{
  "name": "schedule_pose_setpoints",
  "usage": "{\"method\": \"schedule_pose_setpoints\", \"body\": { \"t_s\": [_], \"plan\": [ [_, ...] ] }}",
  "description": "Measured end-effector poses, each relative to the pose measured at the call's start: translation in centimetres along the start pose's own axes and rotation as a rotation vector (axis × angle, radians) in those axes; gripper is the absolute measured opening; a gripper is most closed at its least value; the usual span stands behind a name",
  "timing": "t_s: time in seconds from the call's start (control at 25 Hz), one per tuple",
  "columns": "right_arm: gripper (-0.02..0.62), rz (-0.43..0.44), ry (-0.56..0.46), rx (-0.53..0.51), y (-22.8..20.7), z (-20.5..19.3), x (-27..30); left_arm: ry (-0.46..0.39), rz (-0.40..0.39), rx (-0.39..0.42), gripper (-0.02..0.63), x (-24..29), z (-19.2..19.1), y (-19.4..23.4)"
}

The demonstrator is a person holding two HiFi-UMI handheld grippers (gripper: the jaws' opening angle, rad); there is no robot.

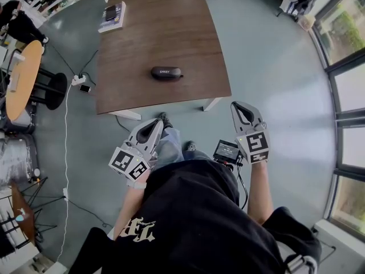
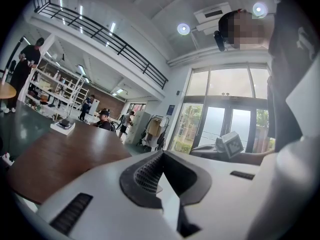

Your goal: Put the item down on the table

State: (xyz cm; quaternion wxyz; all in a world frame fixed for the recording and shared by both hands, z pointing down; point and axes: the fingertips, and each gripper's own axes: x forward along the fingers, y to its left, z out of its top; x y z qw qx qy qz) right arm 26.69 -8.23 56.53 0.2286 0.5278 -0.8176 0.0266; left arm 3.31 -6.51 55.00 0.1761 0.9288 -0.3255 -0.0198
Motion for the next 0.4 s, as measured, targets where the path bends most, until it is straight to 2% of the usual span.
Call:
{"method": "schedule_pose_setpoints", "body": {
  "t_s": [0.4],
  "plan": [
    [-0.012,-0.008,0.003,0.009,-0.02,0.11,0.34,-0.003,-0.001,-0.003,0.006,-0.13,0.16,0.51]
  ]
}}
